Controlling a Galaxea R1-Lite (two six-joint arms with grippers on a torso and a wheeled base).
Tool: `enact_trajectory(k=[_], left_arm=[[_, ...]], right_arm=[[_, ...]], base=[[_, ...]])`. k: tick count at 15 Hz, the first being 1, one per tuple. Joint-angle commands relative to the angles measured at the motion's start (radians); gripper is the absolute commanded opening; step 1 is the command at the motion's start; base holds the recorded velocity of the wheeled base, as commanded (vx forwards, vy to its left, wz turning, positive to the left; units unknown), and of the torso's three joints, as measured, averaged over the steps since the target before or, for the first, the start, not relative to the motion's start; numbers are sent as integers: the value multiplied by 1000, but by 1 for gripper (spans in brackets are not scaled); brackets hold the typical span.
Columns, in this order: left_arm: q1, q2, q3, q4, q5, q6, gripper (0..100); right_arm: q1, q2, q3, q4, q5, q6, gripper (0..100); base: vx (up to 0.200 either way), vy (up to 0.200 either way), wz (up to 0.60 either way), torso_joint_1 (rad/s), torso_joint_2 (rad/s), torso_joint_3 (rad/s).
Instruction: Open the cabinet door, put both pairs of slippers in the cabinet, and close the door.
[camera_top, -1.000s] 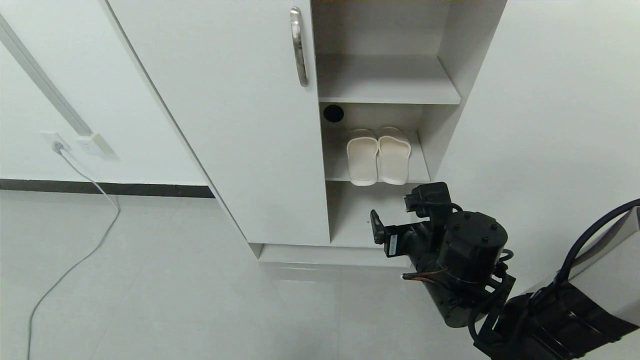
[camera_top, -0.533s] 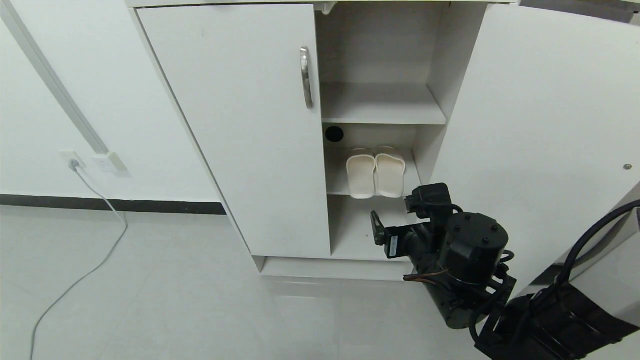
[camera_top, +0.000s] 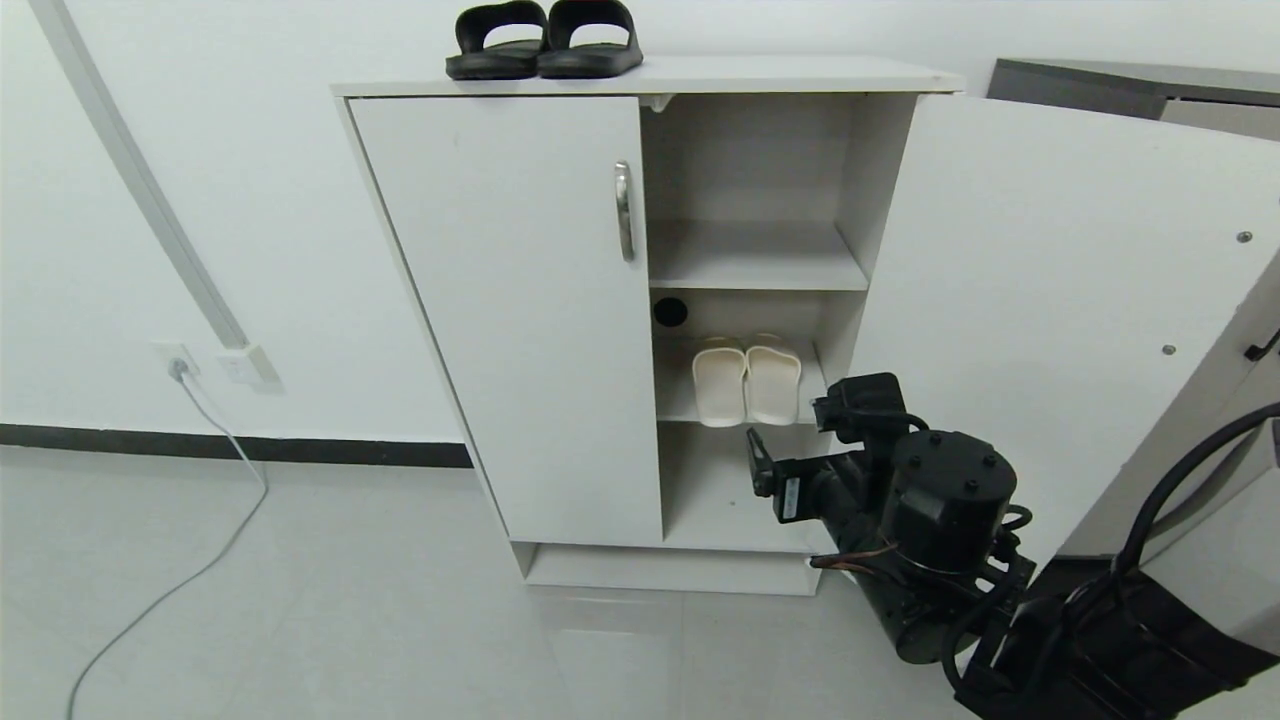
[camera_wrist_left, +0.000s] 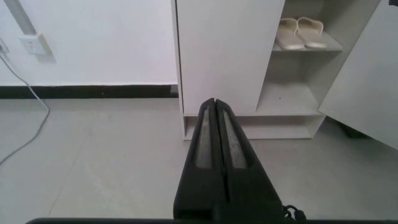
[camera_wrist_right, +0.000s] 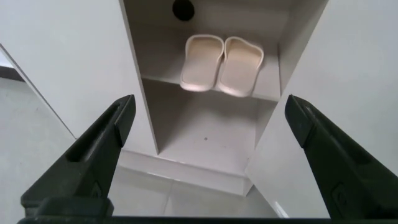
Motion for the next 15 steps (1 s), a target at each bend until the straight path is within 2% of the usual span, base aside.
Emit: enact_trajectory(k=[1, 8, 15], left_arm=[[0, 2, 0, 0, 0, 0, 0], [0, 0, 0, 0, 0, -2, 0], [0, 0, 0, 0, 0, -2, 0]], right_arm=[[2, 4, 2, 1, 0, 0, 100], [0, 17, 32, -1, 3, 0, 100], [0, 24, 41, -1, 1, -1, 100]], base=[[0, 0, 0, -7, -2, 212], [0, 0, 0, 1, 1, 36], [0, 200, 0, 4, 0, 3]])
